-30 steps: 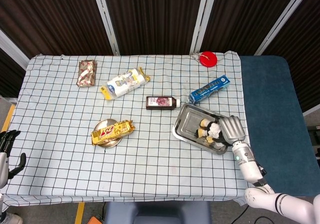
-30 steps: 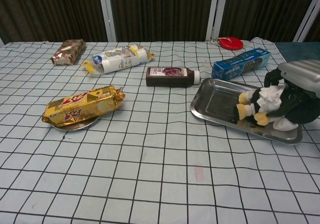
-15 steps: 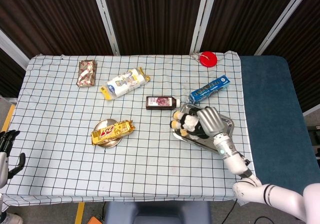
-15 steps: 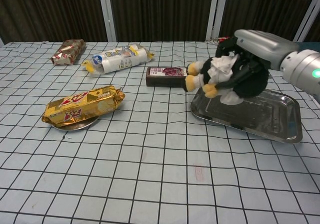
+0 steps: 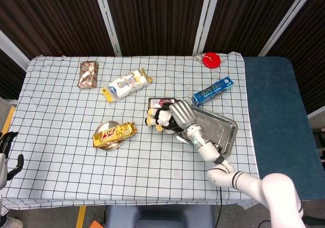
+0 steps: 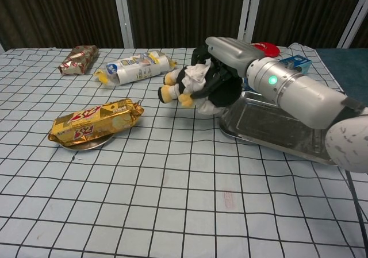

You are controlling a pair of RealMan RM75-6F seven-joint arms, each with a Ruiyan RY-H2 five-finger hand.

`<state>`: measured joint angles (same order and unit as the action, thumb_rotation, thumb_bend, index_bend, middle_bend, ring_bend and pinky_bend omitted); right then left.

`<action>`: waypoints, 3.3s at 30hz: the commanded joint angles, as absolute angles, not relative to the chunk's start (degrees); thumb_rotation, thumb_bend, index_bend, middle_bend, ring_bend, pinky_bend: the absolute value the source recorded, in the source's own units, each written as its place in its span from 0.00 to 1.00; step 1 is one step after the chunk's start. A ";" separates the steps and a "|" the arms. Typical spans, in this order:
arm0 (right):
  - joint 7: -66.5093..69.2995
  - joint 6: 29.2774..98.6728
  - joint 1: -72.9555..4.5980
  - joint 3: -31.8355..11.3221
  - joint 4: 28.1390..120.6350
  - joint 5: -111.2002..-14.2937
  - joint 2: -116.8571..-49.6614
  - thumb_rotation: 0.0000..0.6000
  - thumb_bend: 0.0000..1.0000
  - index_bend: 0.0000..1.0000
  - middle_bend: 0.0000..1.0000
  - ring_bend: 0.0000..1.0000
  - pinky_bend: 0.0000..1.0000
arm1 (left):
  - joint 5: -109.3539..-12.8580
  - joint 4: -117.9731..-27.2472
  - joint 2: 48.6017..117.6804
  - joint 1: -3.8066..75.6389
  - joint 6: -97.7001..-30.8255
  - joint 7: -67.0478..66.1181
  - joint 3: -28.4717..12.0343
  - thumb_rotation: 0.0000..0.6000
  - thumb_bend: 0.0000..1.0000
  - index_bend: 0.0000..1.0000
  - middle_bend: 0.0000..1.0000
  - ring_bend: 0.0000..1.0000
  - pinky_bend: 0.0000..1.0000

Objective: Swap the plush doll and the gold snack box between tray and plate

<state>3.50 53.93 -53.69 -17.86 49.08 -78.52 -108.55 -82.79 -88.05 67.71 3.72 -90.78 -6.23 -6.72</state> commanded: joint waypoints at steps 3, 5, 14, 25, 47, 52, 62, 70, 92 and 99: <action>14.28 51.34 -59.80 -17.70 36.76 -80.68 -116.73 1.00 0.29 0.74 0.61 0.61 0.61 | -82.81 -87.78 67.91 3.78 -90.70 -6.41 -6.64 1.00 0.49 0.16 0.17 0.10 0.22; 17.27 50.36 -60.07 -16.69 35.63 -81.28 -116.93 1.00 0.27 0.57 0.45 0.43 0.55 | -82.82 -87.83 67.86 3.78 -90.58 -6.33 -6.55 1.00 0.48 0.16 0.17 0.10 0.22; 23.25 51.57 -58.40 -13.84 39.61 -83.34 -112.17 1.00 0.16 0.00 0.00 0.00 0.07 | -83.10 -87.99 68.02 3.62 -90.86 -6.95 -6.32 1.00 0.48 0.16 0.17 0.10 0.22; -0.40 64.39 -43.50 -10.19 72.42 -80.20 -90.49 1.00 0.15 0.00 0.00 0.00 0.02 | -83.98 -88.52 68.10 3.49 -91.33 -7.46 -5.92 1.00 0.48 0.16 0.17 0.10 0.22; -10.62 84.79 -13.83 -0.79 83.83 -72.35 -71.20 1.00 0.10 0.00 0.00 0.00 0.00 | -85.63 -93.12 70.44 9.09 -84.04 -13.42 -5.87 1.00 0.48 0.07 0.11 0.09 0.20; -7.87 85.02 -12.97 -0.96 83.55 -74.99 -70.69 1.00 0.10 0.00 0.00 0.00 0.00 | -79.86 -99.53 70.06 12.83 -76.86 -19.47 -7.55 1.00 0.43 0.00 0.00 0.00 0.14; -5.38 87.81 -10.39 -0.49 86.20 -80.88 -68.77 1.00 0.10 0.00 0.00 0.00 0.00 | -66.52 -100.47 76.33 24.51 -62.88 -30.77 -11.81 1.00 0.42 0.00 0.00 0.00 0.13; -4.43 88.74 -9.00 -0.74 87.68 -83.13 -67.42 1.00 0.10 0.00 0.00 0.00 0.00 | -58.18 -95.62 82.92 31.09 -59.19 -34.92 -13.29 1.00 0.42 0.00 0.00 0.00 0.13; -4.73 88.48 -7.44 -2.56 87.36 -85.05 -68.10 1.00 0.10 0.00 0.00 0.00 0.00 | -49.30 -91.09 89.32 38.17 -57.69 -36.05 -10.74 1.00 0.42 0.00 0.12 0.09 0.13; -4.83 87.93 -7.27 -2.90 87.14 -85.36 -68.27 1.00 0.10 0.00 0.00 0.00 0.00 | -55.85 -81.71 95.54 37.60 -62.09 -30.80 -9.78 1.00 0.41 0.24 0.46 0.41 0.32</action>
